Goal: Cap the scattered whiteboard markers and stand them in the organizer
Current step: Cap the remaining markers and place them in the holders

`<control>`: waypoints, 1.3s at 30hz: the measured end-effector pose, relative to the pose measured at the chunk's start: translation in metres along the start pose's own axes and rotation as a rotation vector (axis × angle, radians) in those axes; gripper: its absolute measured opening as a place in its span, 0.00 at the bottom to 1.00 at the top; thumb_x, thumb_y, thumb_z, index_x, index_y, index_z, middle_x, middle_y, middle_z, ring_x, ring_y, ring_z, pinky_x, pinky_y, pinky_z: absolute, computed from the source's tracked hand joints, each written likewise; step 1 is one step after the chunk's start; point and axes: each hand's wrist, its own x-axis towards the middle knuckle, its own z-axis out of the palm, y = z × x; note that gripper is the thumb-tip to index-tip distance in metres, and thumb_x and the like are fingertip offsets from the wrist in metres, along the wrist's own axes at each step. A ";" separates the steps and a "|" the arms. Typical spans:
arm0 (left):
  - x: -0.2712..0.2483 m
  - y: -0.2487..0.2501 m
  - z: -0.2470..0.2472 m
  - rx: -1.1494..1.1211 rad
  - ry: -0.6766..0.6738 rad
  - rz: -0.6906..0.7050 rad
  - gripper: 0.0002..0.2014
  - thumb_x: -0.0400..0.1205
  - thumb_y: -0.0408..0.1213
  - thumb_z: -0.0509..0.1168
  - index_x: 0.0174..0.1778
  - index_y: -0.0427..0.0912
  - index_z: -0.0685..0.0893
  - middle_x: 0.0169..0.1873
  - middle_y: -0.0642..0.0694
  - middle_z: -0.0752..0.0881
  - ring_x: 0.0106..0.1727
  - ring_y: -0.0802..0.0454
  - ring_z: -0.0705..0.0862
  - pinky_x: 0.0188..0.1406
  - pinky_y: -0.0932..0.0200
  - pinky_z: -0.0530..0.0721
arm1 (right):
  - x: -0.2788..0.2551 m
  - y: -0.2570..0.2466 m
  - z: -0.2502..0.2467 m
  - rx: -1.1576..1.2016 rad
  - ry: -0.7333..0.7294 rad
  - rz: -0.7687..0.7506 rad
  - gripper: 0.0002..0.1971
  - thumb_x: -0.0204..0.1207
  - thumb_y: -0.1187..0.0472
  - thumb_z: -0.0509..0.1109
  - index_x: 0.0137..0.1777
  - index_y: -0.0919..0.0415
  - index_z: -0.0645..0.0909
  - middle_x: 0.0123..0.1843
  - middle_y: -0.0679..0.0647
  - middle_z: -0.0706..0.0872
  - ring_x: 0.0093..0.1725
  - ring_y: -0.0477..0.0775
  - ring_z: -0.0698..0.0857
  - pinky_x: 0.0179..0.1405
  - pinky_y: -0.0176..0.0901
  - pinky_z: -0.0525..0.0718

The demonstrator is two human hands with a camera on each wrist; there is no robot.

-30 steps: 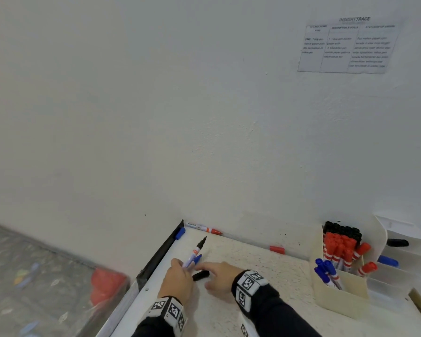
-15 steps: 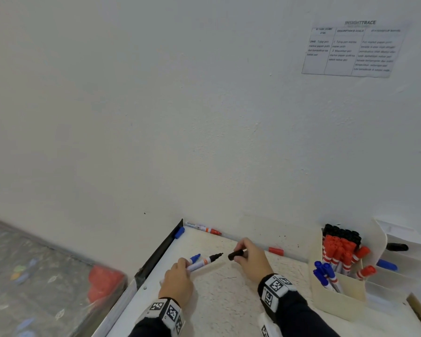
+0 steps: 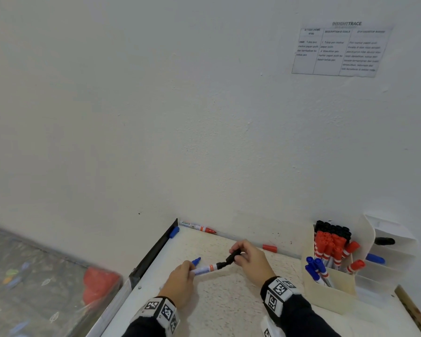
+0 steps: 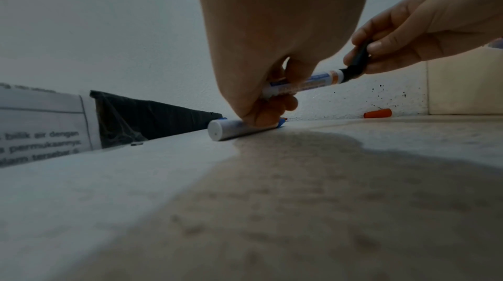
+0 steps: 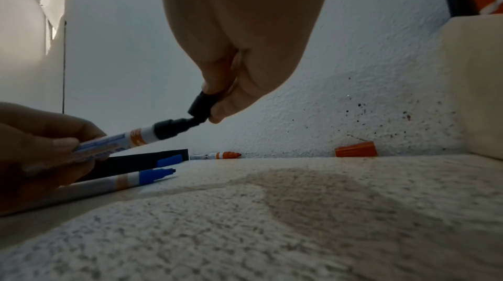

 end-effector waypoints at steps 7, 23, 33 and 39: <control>-0.004 0.010 0.005 -0.099 -0.075 0.019 0.07 0.88 0.37 0.49 0.52 0.48 0.72 0.41 0.50 0.77 0.36 0.61 0.72 0.37 0.72 0.70 | -0.009 0.002 -0.005 0.058 -0.063 0.058 0.12 0.77 0.74 0.62 0.44 0.56 0.79 0.49 0.55 0.86 0.43 0.48 0.89 0.46 0.39 0.87; -0.015 0.059 0.014 -0.289 -0.372 -0.003 0.22 0.85 0.52 0.52 0.28 0.46 0.73 0.16 0.55 0.70 0.13 0.60 0.64 0.17 0.66 0.64 | -0.024 0.004 -0.033 -0.147 -0.073 0.038 0.18 0.82 0.49 0.58 0.32 0.57 0.70 0.24 0.49 0.69 0.21 0.44 0.67 0.25 0.35 0.66; -0.012 0.071 0.040 -0.502 -0.339 -0.048 0.20 0.83 0.54 0.56 0.30 0.47 0.79 0.22 0.53 0.71 0.21 0.58 0.66 0.24 0.67 0.65 | -0.036 -0.005 -0.068 -0.062 -0.062 -0.054 0.04 0.78 0.62 0.67 0.44 0.52 0.79 0.34 0.47 0.81 0.28 0.37 0.78 0.30 0.28 0.74; -0.016 0.068 0.052 0.120 -0.393 0.060 0.11 0.83 0.52 0.55 0.42 0.49 0.71 0.39 0.51 0.77 0.41 0.51 0.77 0.44 0.58 0.72 | -0.050 0.018 -0.073 -0.220 -0.165 0.086 0.05 0.77 0.62 0.68 0.43 0.51 0.79 0.39 0.50 0.84 0.28 0.40 0.78 0.30 0.31 0.77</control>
